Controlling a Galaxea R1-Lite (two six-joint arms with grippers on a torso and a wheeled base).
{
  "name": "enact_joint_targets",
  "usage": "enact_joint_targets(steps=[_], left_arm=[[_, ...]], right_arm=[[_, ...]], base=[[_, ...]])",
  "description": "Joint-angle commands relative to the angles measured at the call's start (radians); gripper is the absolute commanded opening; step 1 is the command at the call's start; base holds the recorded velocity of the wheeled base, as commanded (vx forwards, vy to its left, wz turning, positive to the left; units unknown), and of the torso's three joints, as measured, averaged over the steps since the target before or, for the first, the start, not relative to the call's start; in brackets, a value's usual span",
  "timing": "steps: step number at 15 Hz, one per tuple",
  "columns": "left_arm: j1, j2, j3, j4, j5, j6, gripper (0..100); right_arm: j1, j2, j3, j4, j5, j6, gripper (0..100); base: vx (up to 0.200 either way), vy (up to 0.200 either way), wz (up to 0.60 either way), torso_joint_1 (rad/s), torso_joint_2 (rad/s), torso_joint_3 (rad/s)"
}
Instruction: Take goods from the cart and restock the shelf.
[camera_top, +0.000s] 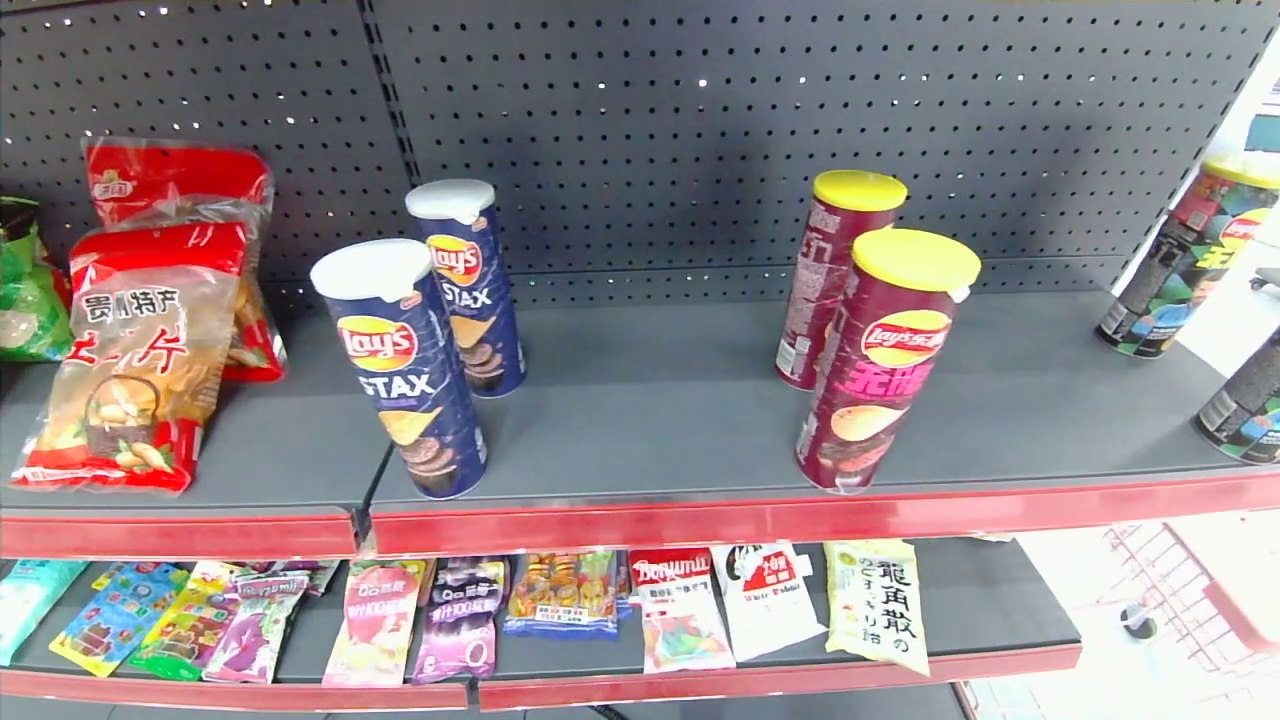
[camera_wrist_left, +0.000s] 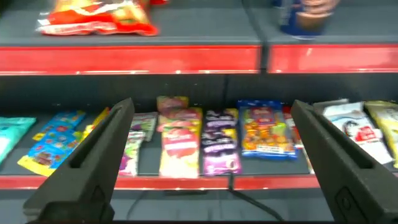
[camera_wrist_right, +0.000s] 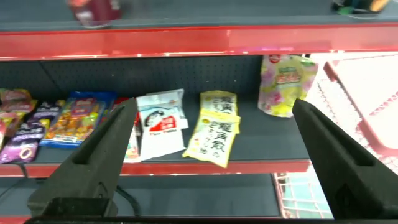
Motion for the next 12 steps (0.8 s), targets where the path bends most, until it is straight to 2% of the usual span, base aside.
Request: enact_joint_targets(steps=[1, 10, 12], left_arm=[[0.000, 0.001, 0.000, 0.000, 0.001, 0.000, 100], [0.000, 0.001, 0.001, 0.000, 0.001, 0.000, 100], [-0.001, 0.001, 0.000, 0.000, 0.001, 0.000, 100]], right_arm=[[0.000, 0.001, 0.000, 0.000, 0.000, 0.000, 100], [0.000, 0.000, 0.000, 0.000, 0.000, 0.002, 100], [0.000, 0.000, 0.000, 0.000, 0.002, 0.000, 100]], base=[[0.000, -0.200, 0.00, 0.007, 0.00, -0.002], [0.000, -0.200, 0.00, 0.002, 0.00, 0.004], [0.000, 0.000, 0.00, 0.000, 0.00, 0.000]])
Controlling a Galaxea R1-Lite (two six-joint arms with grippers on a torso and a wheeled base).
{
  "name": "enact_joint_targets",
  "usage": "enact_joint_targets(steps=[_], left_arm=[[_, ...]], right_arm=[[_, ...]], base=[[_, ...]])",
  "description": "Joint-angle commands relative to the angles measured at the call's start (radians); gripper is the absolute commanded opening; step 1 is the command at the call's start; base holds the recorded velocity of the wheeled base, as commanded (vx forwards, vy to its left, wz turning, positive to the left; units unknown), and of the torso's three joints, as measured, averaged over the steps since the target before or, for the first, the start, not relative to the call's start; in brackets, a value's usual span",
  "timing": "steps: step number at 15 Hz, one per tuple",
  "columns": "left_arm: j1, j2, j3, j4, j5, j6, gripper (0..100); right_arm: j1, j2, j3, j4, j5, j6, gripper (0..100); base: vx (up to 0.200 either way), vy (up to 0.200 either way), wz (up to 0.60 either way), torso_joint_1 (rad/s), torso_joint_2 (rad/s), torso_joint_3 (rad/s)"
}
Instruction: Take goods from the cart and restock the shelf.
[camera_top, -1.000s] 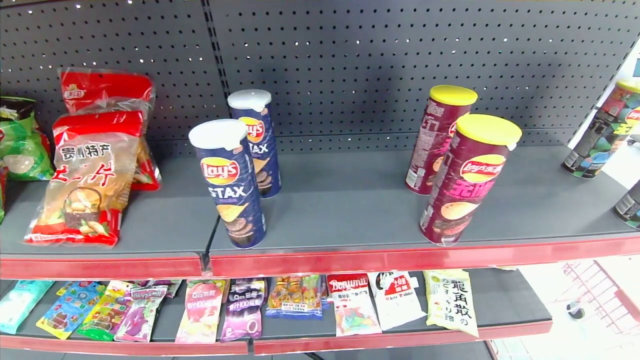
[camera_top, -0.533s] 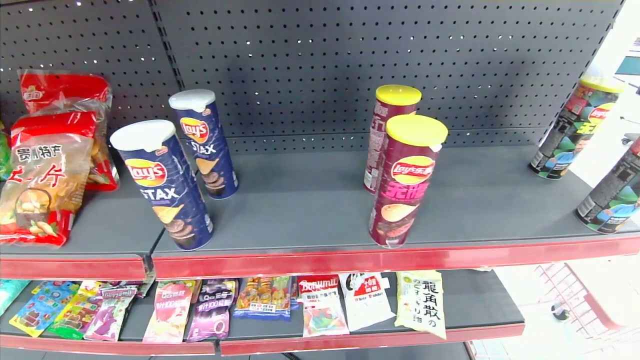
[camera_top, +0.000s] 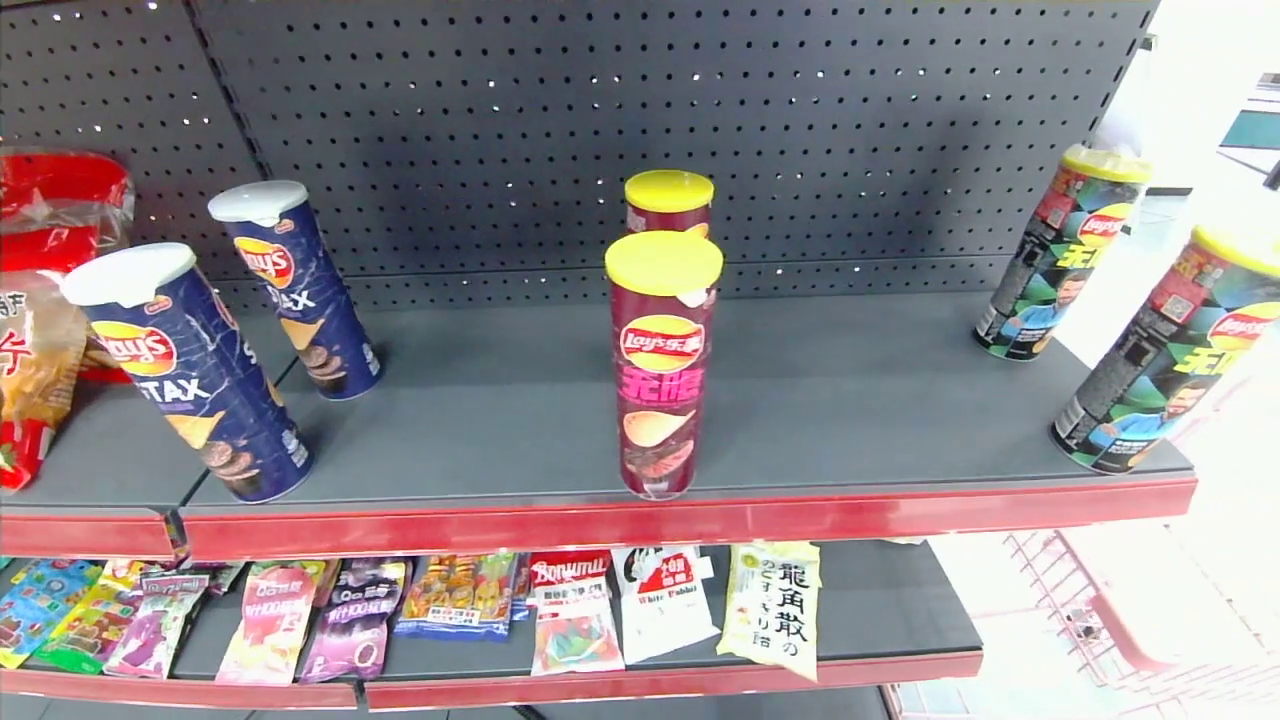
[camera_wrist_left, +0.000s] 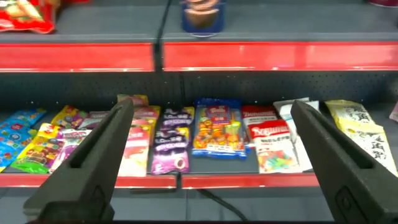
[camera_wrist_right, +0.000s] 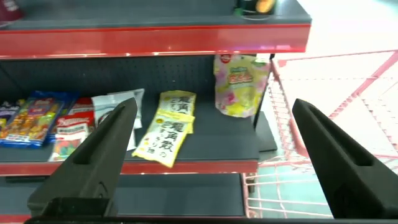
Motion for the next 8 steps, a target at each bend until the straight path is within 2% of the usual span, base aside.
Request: enact_joint_targets(steps=[1, 8], left_arm=[[-0.001, 0.001, 0.001, -0.001, 0.000, 0.000, 100], [0.001, 0.001, 0.001, -0.001, 0.000, 0.000, 100]], right_arm=[[0.000, 0.001, 0.000, 0.000, 0.000, 0.000, 100], [0.000, 0.000, 0.000, 0.000, -0.002, -0.002, 100]], base=[[0.000, 0.000, 0.00, 0.000, 0.00, 0.000], [0.000, 0.000, 0.00, 0.000, 0.00, 0.000]])
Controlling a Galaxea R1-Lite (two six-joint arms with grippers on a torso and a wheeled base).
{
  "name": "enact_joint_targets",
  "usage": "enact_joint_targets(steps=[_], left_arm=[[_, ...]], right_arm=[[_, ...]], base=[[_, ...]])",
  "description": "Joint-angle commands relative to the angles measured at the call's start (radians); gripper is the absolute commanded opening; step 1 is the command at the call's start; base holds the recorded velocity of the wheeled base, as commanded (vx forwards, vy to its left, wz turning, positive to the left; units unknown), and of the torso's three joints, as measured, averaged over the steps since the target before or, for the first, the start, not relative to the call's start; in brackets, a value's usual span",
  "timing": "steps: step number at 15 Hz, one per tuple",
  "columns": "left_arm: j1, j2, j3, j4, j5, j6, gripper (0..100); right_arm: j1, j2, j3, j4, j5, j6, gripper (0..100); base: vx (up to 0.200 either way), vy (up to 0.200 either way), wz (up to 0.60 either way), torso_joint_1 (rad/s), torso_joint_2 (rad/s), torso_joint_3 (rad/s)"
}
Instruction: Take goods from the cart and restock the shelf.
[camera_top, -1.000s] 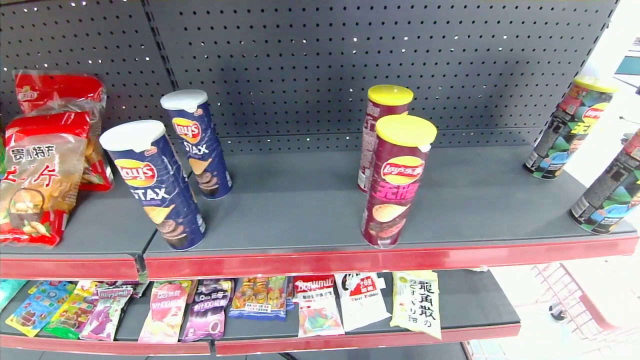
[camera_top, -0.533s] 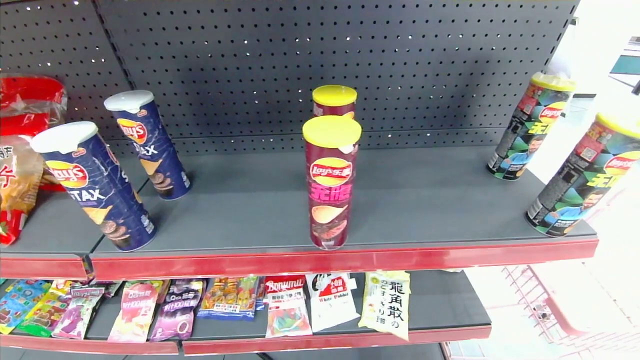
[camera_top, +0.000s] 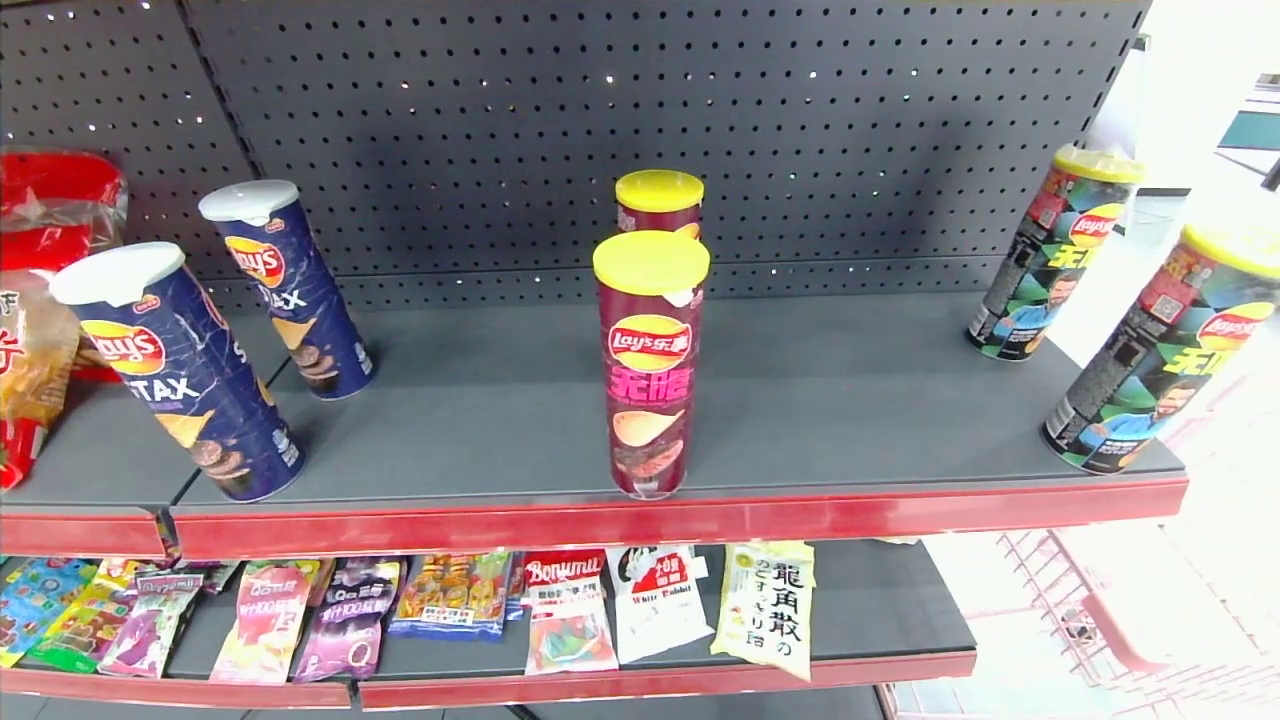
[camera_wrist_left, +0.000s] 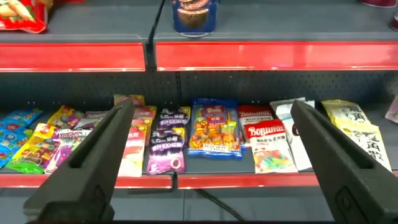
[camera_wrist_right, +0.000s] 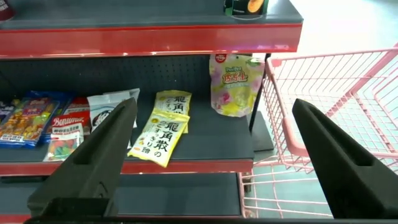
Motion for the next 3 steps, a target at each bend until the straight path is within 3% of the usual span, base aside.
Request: enact_joint_targets(steps=[1, 3], left_arm=[[0.000, 0.001, -0.001, 0.000, 0.000, 0.000, 100], [0.000, 0.001, -0.001, 0.000, 0.000, 0.000, 100]], right_arm=[[0.001, 0.001, 0.000, 0.000, -0.001, 0.001, 100], [0.001, 0.001, 0.000, 0.000, -0.006, -0.001, 100]], base=[[0.000, 0.000, 0.00, 0.000, 0.00, 0.000], [0.000, 0.000, 0.00, 0.000, 0.00, 0.000]])
